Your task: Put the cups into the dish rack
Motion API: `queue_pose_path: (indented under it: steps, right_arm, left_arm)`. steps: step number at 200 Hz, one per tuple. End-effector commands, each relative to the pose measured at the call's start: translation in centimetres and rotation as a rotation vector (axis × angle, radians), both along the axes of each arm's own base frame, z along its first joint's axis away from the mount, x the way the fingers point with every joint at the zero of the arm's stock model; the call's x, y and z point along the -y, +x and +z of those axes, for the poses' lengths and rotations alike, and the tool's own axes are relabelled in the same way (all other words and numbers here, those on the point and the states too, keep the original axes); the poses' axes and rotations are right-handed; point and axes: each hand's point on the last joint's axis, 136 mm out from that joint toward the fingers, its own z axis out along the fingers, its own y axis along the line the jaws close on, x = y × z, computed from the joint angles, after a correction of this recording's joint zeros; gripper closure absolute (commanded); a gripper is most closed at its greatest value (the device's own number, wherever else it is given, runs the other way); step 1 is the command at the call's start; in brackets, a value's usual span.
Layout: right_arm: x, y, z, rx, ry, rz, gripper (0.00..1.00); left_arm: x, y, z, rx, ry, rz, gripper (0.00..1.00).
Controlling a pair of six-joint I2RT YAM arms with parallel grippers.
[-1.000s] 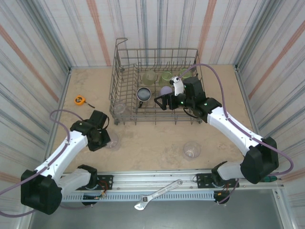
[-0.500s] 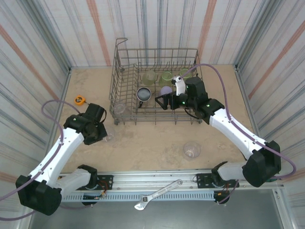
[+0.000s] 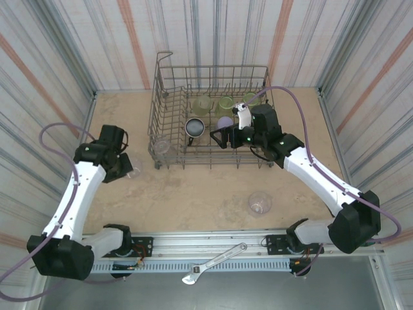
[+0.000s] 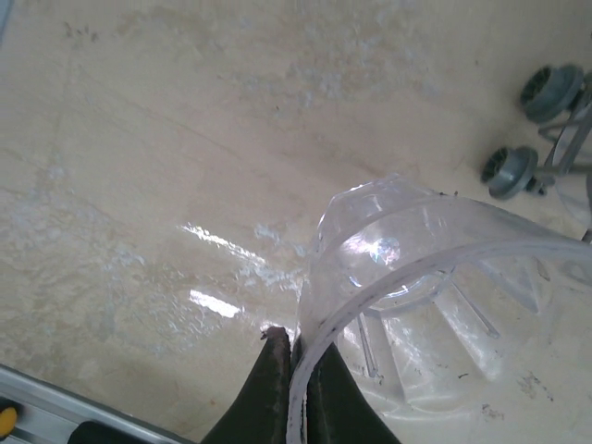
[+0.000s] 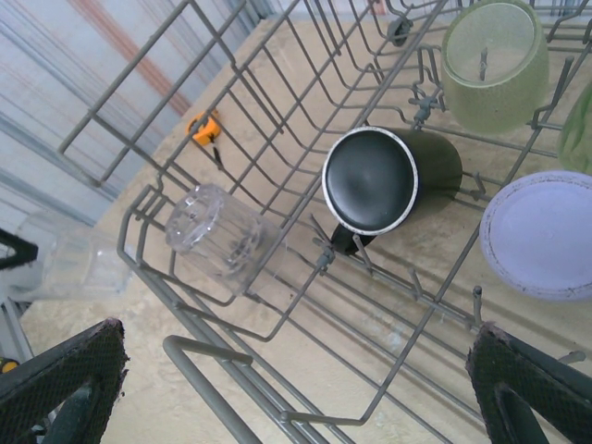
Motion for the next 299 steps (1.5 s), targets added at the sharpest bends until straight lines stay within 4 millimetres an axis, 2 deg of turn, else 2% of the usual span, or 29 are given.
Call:
queue_pose_path:
  steps: [1, 57, 110, 166, 222, 247, 299]
  right_arm:
    - [0.1, 0.0, 0.7, -0.014, 0.022, -0.011, 0.01]
    - [-0.1, 0.2, 0.4, -0.037, 0.023, -0.016, 0.01]
    - [-0.4, 0.8, 0.3, -0.052, 0.014, -0.019, 0.01]
    - [-0.4, 1.0, 0.0, -0.071, 0.015, -0.032, 0.01]
    - [-1.0, 1.6, 0.3, -0.079, 0.020, -0.023, 0.01]
    - [-1.5, 1.9, 0.3, -0.096, 0.034, -0.014, 0.01]
    - [-2.5, 2.8, 0.6, -0.130, 0.076, -0.014, 0.01]
  left_arm:
    - [-0.5, 2.1, 2.2, 0.079, -0.008, -0.041, 1.00]
    - [-1.6, 6.4, 5.0, 0.171, -0.051, -0.030, 1.00]
    - [-0.9, 11.4, 8.4, 0.307, -0.097, -0.075, 1.00]
    - [0.2, 15.3, 11.3, 0.409, -0.138, -0.149, 1.00]
    - [0.3, 17.8, 14.6, 0.534, -0.178, -0.173, 1.00]
    - [1.4, 18.9, 16.0, 0.618, -0.241, -0.223, 1.00]
    - [4.3, 20.5, 16.9, 0.738, -0.434, -0.368, 1.00]
